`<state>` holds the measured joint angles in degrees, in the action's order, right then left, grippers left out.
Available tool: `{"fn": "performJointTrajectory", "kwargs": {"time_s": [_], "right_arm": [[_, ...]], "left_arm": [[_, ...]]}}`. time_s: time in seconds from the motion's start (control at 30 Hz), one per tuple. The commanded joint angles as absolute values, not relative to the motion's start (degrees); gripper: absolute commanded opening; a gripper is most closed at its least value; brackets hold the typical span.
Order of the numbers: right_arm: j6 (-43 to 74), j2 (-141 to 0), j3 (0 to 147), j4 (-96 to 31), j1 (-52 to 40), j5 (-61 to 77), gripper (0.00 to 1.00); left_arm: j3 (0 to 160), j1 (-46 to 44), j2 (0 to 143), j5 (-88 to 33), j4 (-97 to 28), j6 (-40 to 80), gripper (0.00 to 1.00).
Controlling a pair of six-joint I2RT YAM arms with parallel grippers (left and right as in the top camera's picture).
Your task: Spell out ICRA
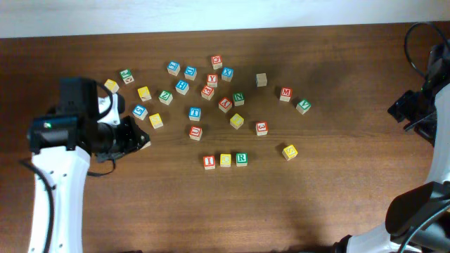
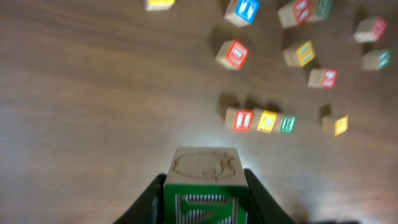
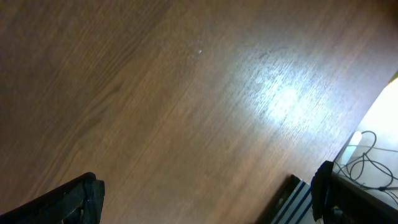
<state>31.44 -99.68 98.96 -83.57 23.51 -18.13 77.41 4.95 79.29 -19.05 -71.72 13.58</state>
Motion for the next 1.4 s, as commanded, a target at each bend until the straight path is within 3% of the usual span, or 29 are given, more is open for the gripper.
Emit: {"fn": "performJointTrajectory", "kwargs": {"time_s": [0.0, 0.07, 0.17, 0.43, 0.57, 0.67, 0.87, 1.0, 1.13, 1.37], "right_arm": [[31.79, -99.09, 99.55, -83.59, 23.66, -18.20, 0.98], [31.79, -99.09, 99.55, -83.61, 23.66, -18.20, 0.98], [31.79, -99.09, 99.55, -83.59, 23.66, -18.20, 0.98], [31.79, -99.09, 99.55, -83.61, 23.66, -18.20, 0.98], [31.79, -99.09, 99.55, -83.61, 23.66, -18.20, 0.98], [31.81, -99.09, 99.55, -83.61, 23.66, -18.20, 0.98], [31.79, -99.09, 99.55, -83.61, 23.66, -18.20, 0.98], [31.79, -99.11, 99.55, -83.61, 23.66, -18.20, 0.98], [31.79, -99.09, 99.55, -83.61, 23.66, -18.20, 0.98], [31.79, -99.09, 99.55, -83.61, 23.66, -18.20, 0.98]], "left_arm": [[60.25, 6.92, 80.55, -34.72, -58.17, 12.71, 0.27], [50.41, 6.94, 81.36, -42.83, -45.67, 13.58, 0.27], [41.08, 6.94, 85.65, -43.97, -32.67, 19.81, 0.26], [39.29, 6.94, 103.44, -48.05, -17.10, 20.58, 0.27], [39.42, 7.14, 104.01, -46.74, -16.97, 19.66, 0.53], [39.48, 9.47, 103.46, -42.87, -18.57, 19.64, 0.55], [39.53, 13.72, 93.49, -39.07, -27.99, 13.13, 0.46], [39.53, 12.80, 82.30, -39.22, -31.90, 13.21, 0.15], [39.53, 5.19, 81.52, -39.13, -30.06, 15.38, 0.01], [39.53, -3.44, 81.67, -24.08, -22.37, 23.77, 0.03]]}}
